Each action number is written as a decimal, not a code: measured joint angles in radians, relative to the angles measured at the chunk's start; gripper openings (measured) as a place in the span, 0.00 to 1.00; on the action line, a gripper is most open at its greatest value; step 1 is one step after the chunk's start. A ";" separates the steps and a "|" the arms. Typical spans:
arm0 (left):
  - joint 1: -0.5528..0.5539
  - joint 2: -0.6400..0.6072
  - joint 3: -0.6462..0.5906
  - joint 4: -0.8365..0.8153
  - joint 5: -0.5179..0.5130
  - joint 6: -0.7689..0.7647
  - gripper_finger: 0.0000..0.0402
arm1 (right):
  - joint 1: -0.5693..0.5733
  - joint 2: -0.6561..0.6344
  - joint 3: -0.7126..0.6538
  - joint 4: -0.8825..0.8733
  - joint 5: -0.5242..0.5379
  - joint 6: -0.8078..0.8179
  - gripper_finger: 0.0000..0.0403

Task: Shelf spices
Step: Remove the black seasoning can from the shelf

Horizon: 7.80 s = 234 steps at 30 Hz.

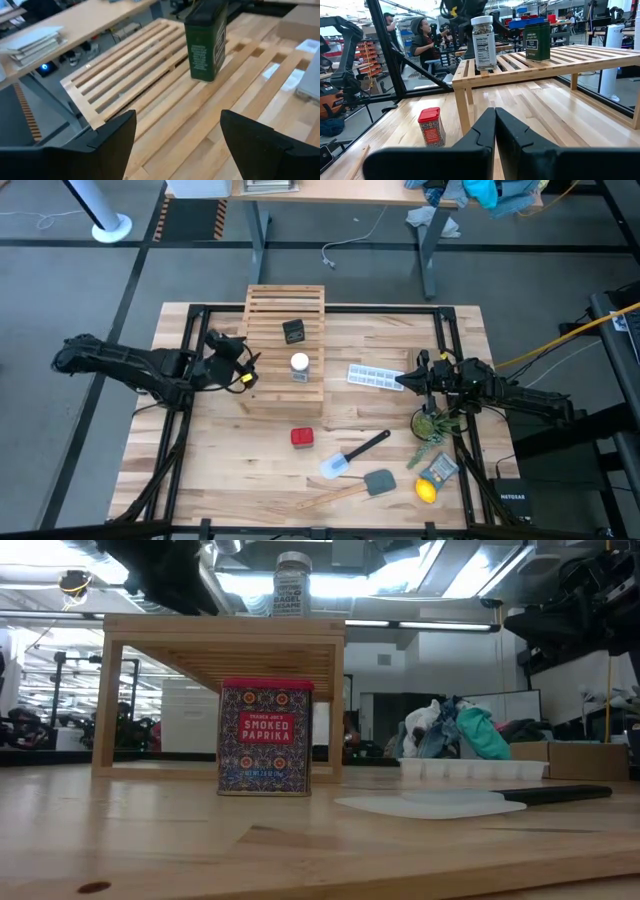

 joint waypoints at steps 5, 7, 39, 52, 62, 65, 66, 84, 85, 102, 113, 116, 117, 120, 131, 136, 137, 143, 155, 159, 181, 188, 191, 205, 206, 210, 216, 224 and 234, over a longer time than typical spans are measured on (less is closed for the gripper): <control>0.071 0.000 0.000 0.023 0.092 0.048 0.62 | 0.000 0.000 0.000 0.000 0.000 0.000 0.04; 0.097 0.000 -0.005 0.059 0.115 0.075 0.59 | 0.000 0.000 0.000 0.000 0.000 0.000 0.04; 0.411 -0.009 -0.183 0.462 0.329 0.249 0.56 | 0.000 0.000 0.000 0.004 -0.003 0.000 0.04; 0.440 -0.009 -0.184 0.452 0.332 0.214 0.56 | 0.000 0.000 0.000 0.005 -0.002 0.000 0.04; 0.452 -0.009 -0.184 0.453 0.333 0.216 0.56 | 0.000 0.000 0.000 0.005 0.000 0.000 0.04; 0.452 -0.009 -0.184 0.453 0.332 0.217 0.56 | 0.000 0.000 0.000 0.005 0.000 0.000 0.04; 0.452 -0.009 -0.184 0.453 0.333 0.217 0.56 | 0.000 0.000 0.000 0.005 0.000 0.000 0.04; 0.447 -0.008 -0.184 0.458 0.414 0.104 0.56 | 0.000 0.000 0.000 0.006 0.000 0.000 0.04; 0.447 -0.008 -0.184 0.458 0.433 0.109 0.56 | 0.000 0.000 0.000 0.006 0.000 0.000 0.04; 0.441 -0.005 -0.184 0.514 0.580 0.231 0.56 | 0.000 0.000 0.000 0.007 0.000 0.000 0.04; 0.423 0.007 -0.184 0.519 0.578 0.212 0.56 | 0.000 0.000 0.000 0.007 0.000 0.000 0.04; 0.419 0.008 -0.184 0.540 0.578 0.209 0.56 | 0.000 0.000 0.000 0.007 0.001 0.000 0.04; 0.417 0.007 -0.183 0.544 0.573 0.203 0.56 | 0.000 0.000 0.000 0.007 0.001 0.000 0.04; 0.414 0.008 -0.183 0.537 0.560 0.187 0.56 | 0.000 0.000 0.000 0.007 0.001 0.000 0.04; 0.414 0.016 -0.183 0.536 0.561 0.181 0.60 | 0.000 0.000 0.000 0.007 0.001 0.000 0.04; 0.415 0.016 -0.183 0.537 0.551 0.193 0.81 | 0.000 0.000 0.000 0.007 0.001 0.000 0.04; 0.415 0.016 -0.183 0.537 0.540 0.198 0.85 | 0.000 0.000 0.000 0.007 0.001 0.000 0.04; 0.412 0.016 -0.183 0.537 0.517 0.198 0.96 | 0.000 0.000 0.000 0.007 0.001 0.000 0.04; 0.374 0.046 -0.183 0.603 0.552 0.264 0.97 | 0.000 0.000 0.000 0.007 0.001 0.000 0.04; 0.384 0.115 -0.184 0.678 0.566 0.316 0.97 | 0.000 0.000 0.000 0.007 0.001 0.000 0.04; 0.525 0.293 -0.184 0.932 0.760 0.425 0.97 | 0.000 0.000 0.000 0.007 0.001 0.000 0.04; 0.532 0.314 -0.184 0.972 0.761 0.405 0.87 | 0.000 0.000 0.000 0.007 0.001 0.000 0.04; 0.524 0.314 -0.184 0.979 0.760 0.404 0.79 | 0.000 0.000 0.000 0.007 0.001 0.000 0.04; 0.450 0.291 -0.184 0.975 0.714 0.388 0.26 | 0.000 0.000 0.000 0.007 0.001 0.000 0.04; 0.440 0.285 -0.184 0.978 0.706 0.394 0.26 | 0.000 0.000 0.000 0.007 0.001 0.000 0.04; 0.400 0.246 -0.184 0.972 0.650 0.421 0.26 | 0.000 0.000 0.000 0.007 0.001 0.000 0.04; 0.325 0.155 -0.184 0.908 0.545 0.441 0.26 | 0.000 0.000 0.000 0.007 0.001 0.000 0.04; 0.146 -0.029 -0.184 0.745 0.334 0.405 0.27 | 0.000 0.000 0.000 0.007 0.001 0.000 0.04; -0.186 -0.101 -0.183 0.635 -0.030 0.304 0.27 | 0.000 0.000 0.000 0.007 0.001 0.000 0.04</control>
